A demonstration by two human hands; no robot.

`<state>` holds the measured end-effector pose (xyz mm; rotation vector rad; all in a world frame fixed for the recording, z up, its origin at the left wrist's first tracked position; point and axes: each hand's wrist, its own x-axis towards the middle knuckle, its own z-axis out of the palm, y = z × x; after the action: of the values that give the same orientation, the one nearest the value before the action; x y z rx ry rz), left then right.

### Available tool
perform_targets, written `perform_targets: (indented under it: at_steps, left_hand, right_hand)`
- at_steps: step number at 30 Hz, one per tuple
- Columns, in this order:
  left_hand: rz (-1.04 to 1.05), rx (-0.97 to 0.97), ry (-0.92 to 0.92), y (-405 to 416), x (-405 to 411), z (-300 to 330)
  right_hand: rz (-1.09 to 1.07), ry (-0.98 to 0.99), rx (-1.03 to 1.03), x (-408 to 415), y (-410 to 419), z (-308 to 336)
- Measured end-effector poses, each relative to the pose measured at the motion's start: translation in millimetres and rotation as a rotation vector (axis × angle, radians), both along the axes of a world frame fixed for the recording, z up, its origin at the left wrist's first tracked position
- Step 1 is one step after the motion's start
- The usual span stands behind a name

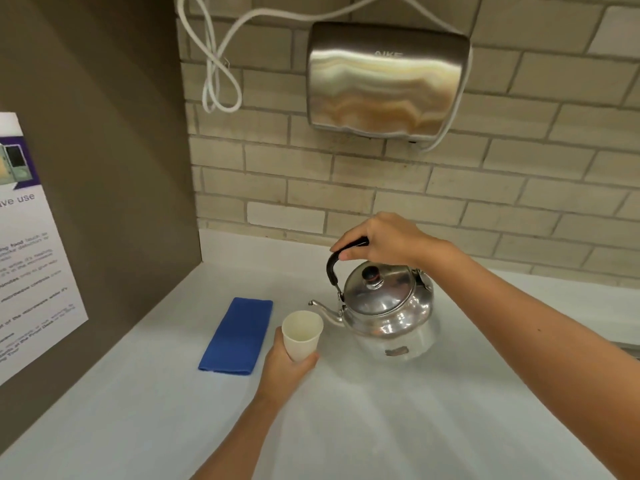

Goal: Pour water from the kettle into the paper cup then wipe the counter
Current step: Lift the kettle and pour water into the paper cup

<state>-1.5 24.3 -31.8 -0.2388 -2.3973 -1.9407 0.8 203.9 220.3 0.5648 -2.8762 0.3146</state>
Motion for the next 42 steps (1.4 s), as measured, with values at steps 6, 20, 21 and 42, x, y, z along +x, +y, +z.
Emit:
perform_targets:
  at_steps: [6,20,21,42]
  left_hand:
    - [0.003,-0.023,0.013,0.0,0.7,1.0]
    - [-0.007,-0.024,-0.003,0.3,4.2,5.6]
    - [-0.009,-0.024,-0.004,0.3,4.3,5.8]
    - [0.003,-0.010,-0.010,0.8,6.1,5.6]
  right_hand:
    - [0.035,-0.001,0.194,3.4,-15.4,3.0]
    - [0.034,-0.017,0.279,6.3,-25.5,15.0]
    - [0.033,-0.019,0.279,6.2,-25.8,15.9]
    - [0.028,-0.033,0.338,13.8,-26.3,26.4]
